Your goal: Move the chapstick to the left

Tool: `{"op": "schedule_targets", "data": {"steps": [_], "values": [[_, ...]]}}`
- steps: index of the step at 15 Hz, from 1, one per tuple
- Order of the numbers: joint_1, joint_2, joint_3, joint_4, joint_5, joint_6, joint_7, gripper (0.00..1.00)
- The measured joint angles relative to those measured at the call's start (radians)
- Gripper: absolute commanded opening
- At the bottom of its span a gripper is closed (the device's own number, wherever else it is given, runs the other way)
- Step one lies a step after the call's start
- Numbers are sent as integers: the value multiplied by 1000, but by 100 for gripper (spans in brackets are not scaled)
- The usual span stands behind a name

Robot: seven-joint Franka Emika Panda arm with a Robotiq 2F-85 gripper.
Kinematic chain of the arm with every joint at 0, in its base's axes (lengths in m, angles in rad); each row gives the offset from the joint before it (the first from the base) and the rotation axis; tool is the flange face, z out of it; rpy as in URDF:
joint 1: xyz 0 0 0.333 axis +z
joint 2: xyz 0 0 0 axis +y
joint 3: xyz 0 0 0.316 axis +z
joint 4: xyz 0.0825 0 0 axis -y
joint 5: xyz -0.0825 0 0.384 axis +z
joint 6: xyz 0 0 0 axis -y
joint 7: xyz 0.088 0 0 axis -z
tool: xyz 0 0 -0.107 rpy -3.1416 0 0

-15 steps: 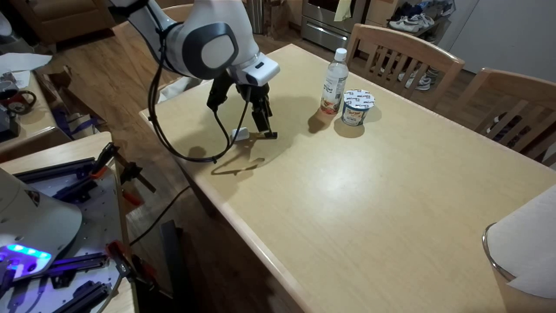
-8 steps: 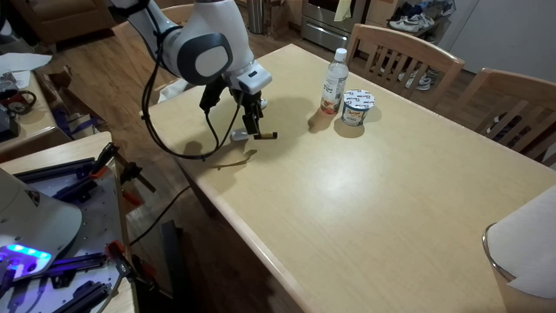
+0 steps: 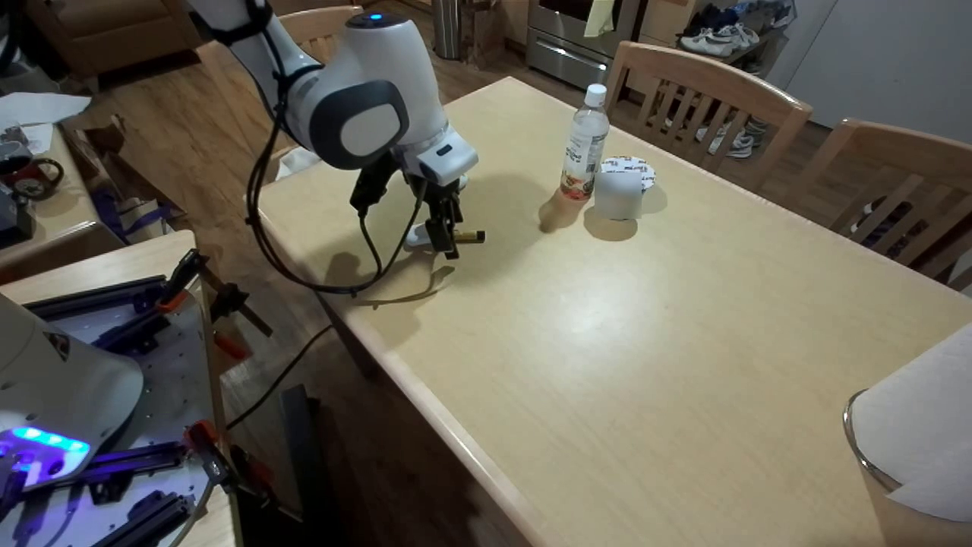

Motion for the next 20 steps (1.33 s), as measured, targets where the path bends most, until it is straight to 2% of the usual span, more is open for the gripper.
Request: {"op": "schedule_targets", "data": {"steps": [8, 10, 12, 16, 20], "values": [[-1, 23, -5, -4, 8, 71, -76, 9], [2, 22, -11, -5, 9, 73, -95, 0], [15, 22, -25, -5, 9, 73, -117, 5], [81, 28, -83, -5, 1, 76, -175, 5], [215, 28, -193, 8, -71, 76, -236, 5]]}}
